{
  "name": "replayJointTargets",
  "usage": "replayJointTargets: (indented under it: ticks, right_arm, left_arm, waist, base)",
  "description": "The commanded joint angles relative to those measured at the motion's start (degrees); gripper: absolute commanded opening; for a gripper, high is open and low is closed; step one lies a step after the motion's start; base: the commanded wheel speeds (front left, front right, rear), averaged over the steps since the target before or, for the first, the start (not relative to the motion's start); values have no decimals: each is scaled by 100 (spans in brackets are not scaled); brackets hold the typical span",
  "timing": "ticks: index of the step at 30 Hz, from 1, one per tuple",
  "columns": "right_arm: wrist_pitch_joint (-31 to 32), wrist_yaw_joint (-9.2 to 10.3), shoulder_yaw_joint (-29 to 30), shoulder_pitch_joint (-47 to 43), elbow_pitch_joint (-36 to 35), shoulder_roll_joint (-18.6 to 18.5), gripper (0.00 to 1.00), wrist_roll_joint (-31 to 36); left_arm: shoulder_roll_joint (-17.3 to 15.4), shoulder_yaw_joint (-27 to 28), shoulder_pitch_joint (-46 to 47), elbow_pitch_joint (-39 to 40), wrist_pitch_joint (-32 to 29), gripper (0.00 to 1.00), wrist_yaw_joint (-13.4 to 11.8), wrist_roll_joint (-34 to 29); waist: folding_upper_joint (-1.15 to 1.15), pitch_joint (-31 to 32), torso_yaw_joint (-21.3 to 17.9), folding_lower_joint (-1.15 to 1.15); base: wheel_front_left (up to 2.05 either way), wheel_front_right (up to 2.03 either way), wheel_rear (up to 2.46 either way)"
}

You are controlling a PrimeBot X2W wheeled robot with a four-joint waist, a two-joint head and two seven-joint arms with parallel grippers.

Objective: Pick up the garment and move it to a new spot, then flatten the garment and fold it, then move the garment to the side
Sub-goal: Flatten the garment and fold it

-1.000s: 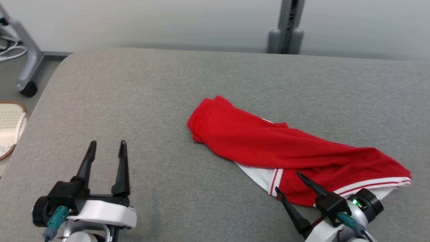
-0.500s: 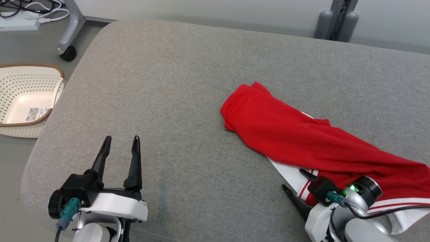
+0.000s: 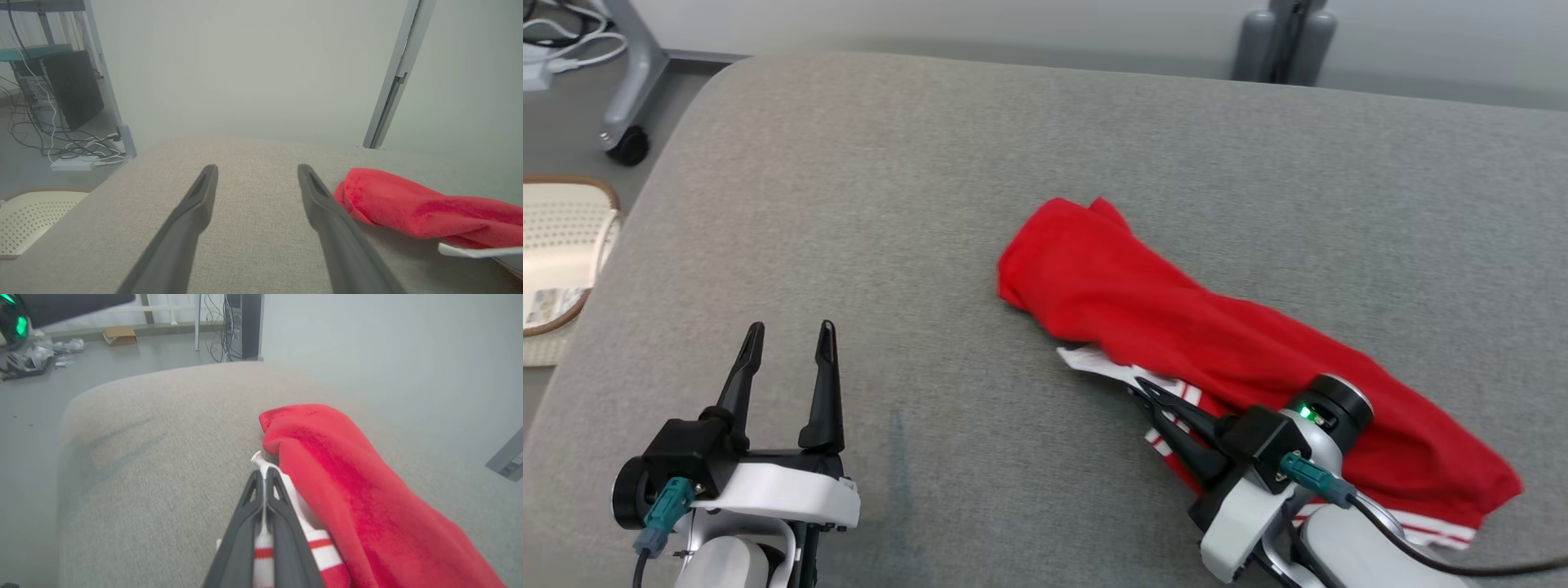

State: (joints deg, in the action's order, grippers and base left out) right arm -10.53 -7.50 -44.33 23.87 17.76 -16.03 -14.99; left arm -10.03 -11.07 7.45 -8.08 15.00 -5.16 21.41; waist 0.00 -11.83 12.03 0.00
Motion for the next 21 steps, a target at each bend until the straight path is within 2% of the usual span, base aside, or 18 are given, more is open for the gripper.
replayJointTargets:
  ticks: [1,5,7,10,15,21]
  right_arm:
    - [-117,-1,-60,90,-348,-90,0,-83]
    - [-287,-1,-103,173,-1170,-220,0,-196]
    - [-335,-1,-72,159,-1368,-235,0,-286]
    - [-431,-1,283,-26,-1895,-206,0,-762]
    - [-476,-2,1512,-471,-2406,-132,0,-1454]
    - [-469,-2,2906,-1209,-2211,25,0,-1717]
  left_arm:
    - [-40,54,38,19,24,100,32,-34]
    - [-76,116,70,25,24,100,54,-95]
    - [-77,120,71,24,23,100,57,-98]
    - [-102,149,65,14,23,100,60,-129]
    - [-110,154,41,17,24,100,71,-148]
    - [-134,142,61,-15,24,100,84,-161]
  waist:
    - [0,24,-193,0]
    - [0,53,-419,0]
    - [0,62,-465,0]
    - [0,90,-589,0]
    - [0,112,-727,0]
    - [0,124,-803,0]
  base:
    - [0,0,0]
    - [0,0,0]
    - [0,0,0]
    - [0,0,0]
    - [0,0,0]
    - [0,0,0]
